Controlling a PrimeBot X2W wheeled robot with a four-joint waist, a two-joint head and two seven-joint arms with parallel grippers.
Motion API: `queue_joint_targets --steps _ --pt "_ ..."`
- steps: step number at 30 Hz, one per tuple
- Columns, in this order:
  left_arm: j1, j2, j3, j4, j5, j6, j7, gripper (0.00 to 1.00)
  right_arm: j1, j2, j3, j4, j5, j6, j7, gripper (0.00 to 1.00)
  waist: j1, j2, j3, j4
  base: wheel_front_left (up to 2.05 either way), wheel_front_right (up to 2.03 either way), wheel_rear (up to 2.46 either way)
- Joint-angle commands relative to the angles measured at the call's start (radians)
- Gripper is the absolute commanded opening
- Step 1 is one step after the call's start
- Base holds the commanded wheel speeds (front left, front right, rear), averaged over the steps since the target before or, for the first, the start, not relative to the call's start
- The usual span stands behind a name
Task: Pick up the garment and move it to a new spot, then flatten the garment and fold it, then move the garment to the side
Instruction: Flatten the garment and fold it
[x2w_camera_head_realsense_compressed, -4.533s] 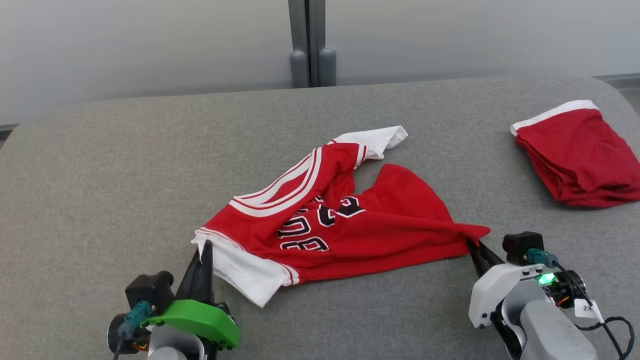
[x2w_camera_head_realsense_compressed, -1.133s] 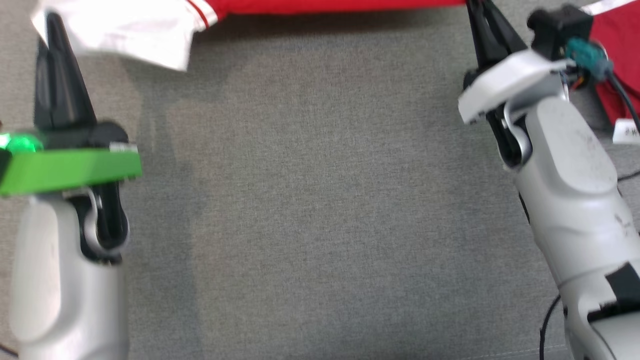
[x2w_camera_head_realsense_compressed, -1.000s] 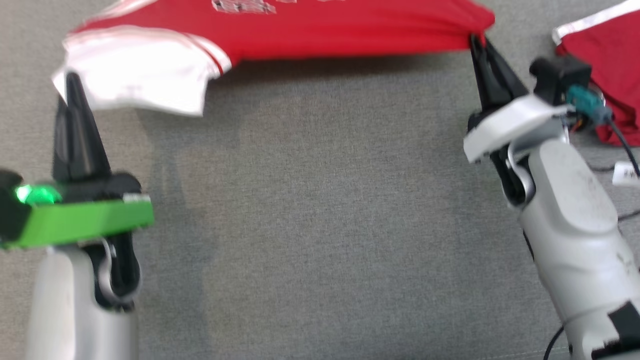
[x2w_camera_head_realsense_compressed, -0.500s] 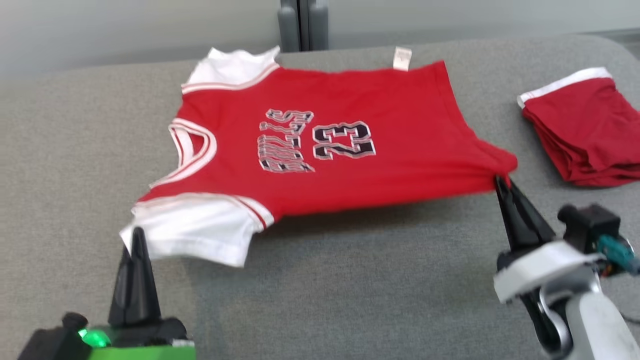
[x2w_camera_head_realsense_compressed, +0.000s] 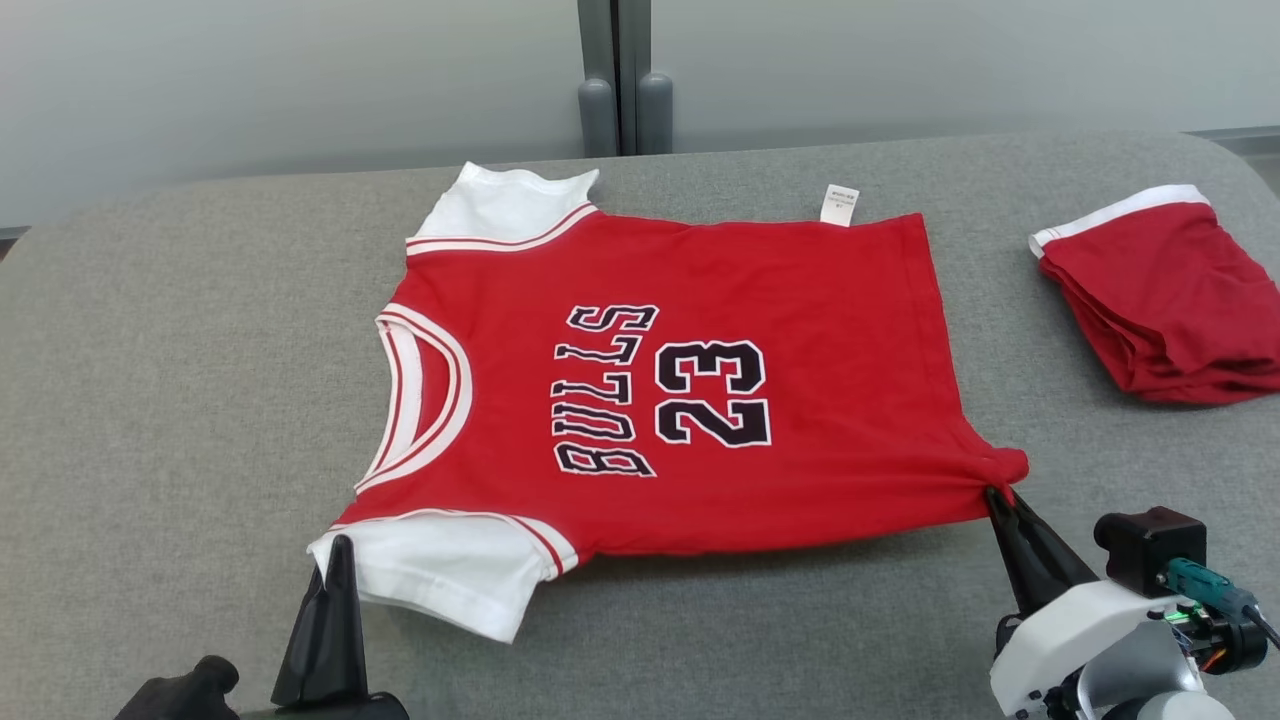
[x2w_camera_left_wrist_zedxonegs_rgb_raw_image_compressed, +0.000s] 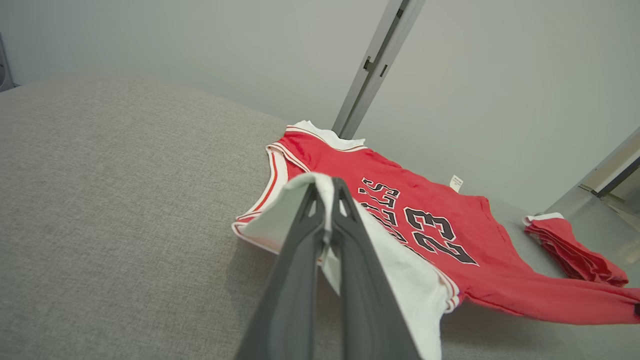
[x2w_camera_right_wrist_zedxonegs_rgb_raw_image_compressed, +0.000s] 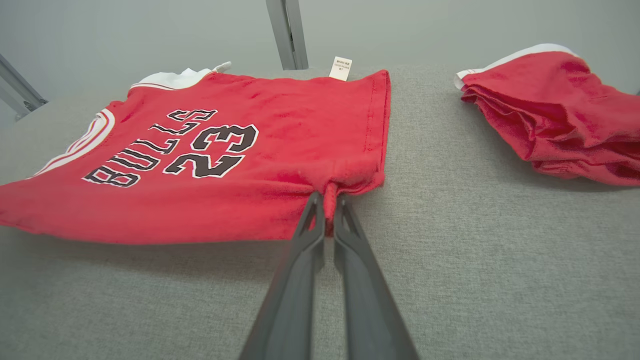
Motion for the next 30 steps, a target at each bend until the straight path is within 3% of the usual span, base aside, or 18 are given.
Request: queue_joint_targets --steps 1,9,26,27,28,29,30 --pt "-0.030 0.007 0.000 0.018 -0.009 -0.006 0.000 0.00 -0.024 -0.002 0.001 0.022 0.000 -0.001 0.002 0.00 0.0001 -0.0001 0.014 -0.003 0.00 0.00 0.00" --pt "-0.174 0.019 -0.022 0.152 0.000 -0.024 -0.011 0.00 -0.114 -0.001 0.009 0.153 0.005 -0.001 0.001 0.00 0.0001 -0.0001 0.068 0.005 0.00 0.00 0.00" --pt "-0.641 0.017 -0.045 0.524 0.059 -0.045 -0.107 0.00 -0.408 -0.002 -0.012 0.344 0.005 -0.001 -0.063 0.00 0.0001 -0.0001 0.228 -0.036 0.00 0.00 0.00" --pt "-0.653 0.017 -0.043 0.539 0.063 -0.045 -0.108 0.00 -0.419 -0.002 -0.011 0.351 0.007 -0.001 -0.071 0.05 0.0001 -0.0001 0.231 -0.038 0.00 0.00 0.00" --pt "-0.665 0.017 -0.038 0.555 0.064 -0.045 -0.110 0.00 -0.429 -0.002 -0.008 0.362 0.011 -0.001 -0.078 0.25 0.0001 -0.0001 0.234 -0.040 0.00 0.00 0.00" --pt "-0.673 0.016 -0.034 0.567 0.067 -0.046 -0.112 0.00 -0.436 -0.002 -0.006 0.368 0.015 -0.001 -0.091 0.57 0.0001 -0.0001 0.236 -0.041 0.00 0.00 0.00" --pt "-0.683 0.015 -0.029 0.580 0.069 -0.046 -0.113 0.27 -0.446 -0.002 -0.005 0.375 0.017 -0.001 -0.105 1.00 0.0001 -0.0001 0.238 -0.042 0.00 0.00 0.00"
